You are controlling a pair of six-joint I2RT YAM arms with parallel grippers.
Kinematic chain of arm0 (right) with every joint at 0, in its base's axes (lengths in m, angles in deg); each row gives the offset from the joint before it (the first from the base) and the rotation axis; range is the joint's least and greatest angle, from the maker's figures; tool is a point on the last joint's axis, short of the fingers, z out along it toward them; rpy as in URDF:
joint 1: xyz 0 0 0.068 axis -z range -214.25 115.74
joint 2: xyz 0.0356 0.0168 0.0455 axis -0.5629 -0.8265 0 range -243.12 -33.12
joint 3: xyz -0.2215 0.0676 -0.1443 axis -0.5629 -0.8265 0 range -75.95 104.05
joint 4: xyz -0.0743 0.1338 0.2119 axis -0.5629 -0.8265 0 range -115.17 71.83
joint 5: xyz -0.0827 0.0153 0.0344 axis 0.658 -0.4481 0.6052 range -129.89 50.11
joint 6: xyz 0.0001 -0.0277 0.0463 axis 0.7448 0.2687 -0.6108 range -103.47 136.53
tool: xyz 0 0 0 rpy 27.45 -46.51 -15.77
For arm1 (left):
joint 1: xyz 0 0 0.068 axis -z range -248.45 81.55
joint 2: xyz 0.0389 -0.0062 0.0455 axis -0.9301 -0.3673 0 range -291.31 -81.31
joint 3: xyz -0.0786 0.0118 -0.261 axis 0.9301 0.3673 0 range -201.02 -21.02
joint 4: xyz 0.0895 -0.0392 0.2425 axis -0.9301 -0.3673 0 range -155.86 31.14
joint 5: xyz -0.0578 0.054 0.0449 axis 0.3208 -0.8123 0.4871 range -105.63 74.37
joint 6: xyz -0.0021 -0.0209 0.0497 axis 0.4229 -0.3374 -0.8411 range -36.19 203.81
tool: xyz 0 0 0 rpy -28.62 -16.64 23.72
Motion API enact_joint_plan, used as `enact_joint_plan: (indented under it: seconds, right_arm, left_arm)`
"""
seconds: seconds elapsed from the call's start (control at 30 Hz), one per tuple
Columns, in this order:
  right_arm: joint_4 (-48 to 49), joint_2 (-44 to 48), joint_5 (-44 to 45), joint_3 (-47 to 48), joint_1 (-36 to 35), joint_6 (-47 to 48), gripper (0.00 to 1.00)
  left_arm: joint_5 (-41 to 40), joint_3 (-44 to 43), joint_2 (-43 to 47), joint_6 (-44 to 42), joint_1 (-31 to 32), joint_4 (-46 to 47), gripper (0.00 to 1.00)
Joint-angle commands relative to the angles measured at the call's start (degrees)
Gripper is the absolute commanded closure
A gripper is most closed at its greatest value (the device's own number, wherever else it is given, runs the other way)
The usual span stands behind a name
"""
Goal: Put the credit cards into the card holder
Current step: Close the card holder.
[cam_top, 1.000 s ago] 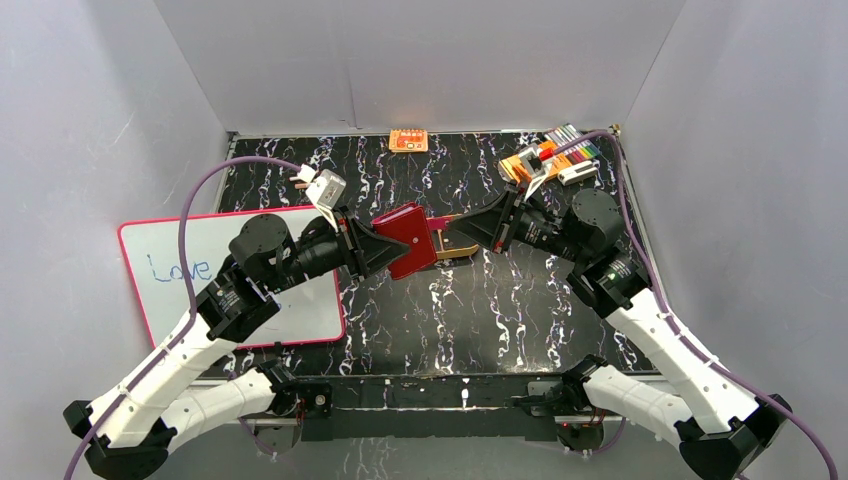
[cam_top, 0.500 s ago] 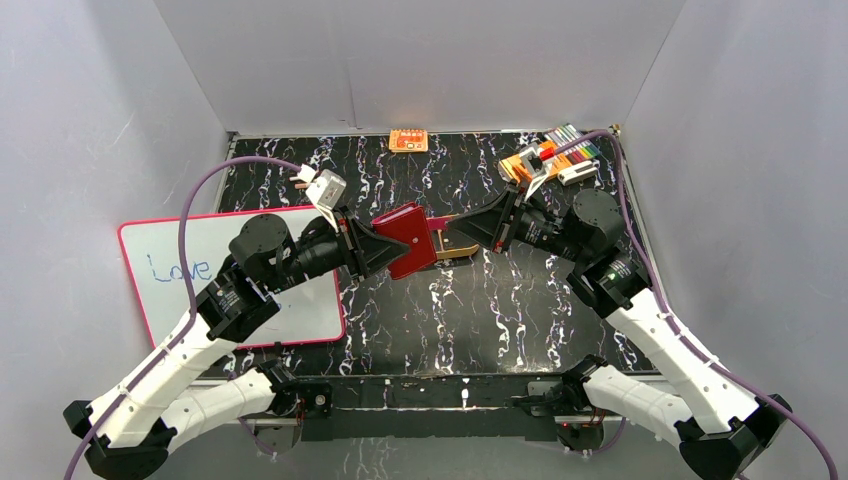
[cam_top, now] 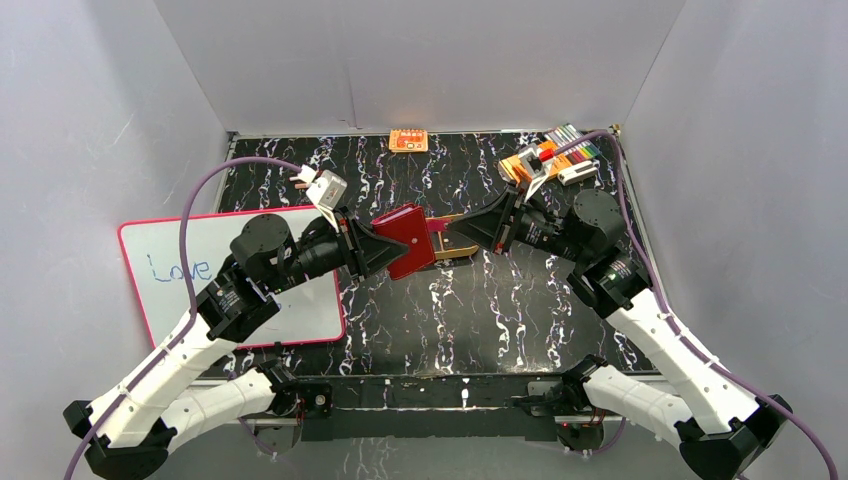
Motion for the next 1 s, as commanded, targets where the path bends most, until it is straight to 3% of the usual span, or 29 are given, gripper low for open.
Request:
enact_joint_plan:
  seconds: [0.0, 0.1, 0.37, 0.5, 0.63, 0.97]
  right_arm:
    - [2.8, 1.3, -0.9, 1.5, -0.1, 0.5, 0.77]
    - [2.2, 1.6, -0.4, 1.6, -0.2, 0.8, 0.77]
    - [2.2, 1.2, -1.7, 1.9, -0.1, 1.1, 0.90]
    - [2.3, 0.3, -3.0, 2.2, -0.1, 1.0, 0.80]
    - [1.9, -0.4, -3.5, 2.6, -0.1, 1.0, 0.80]
    - [2.3, 0.3, -3.5, 2.4, -0.1, 1.2, 1.00]
  left_arm:
    - [0.0, -2.4, 1.6, -0.6, -0.1, 1.5, 1.00]
    - [-0.1, -2.6, 1.6, -0.7, 0.0, 1.5, 1.00]
    - [0.1, -2.7, 1.6, -0.7, 0.0, 1.4, 1.00]
    - [0.2, -2.6, 1.5, -0.7, -0.1, 1.7, 1.00]
    - [0.3, -2.7, 1.6, -0.7, 0.0, 1.7, 1.00]
    - [0.0, -2.7, 1.3, -0.8, 0.0, 1.6, 1.00]
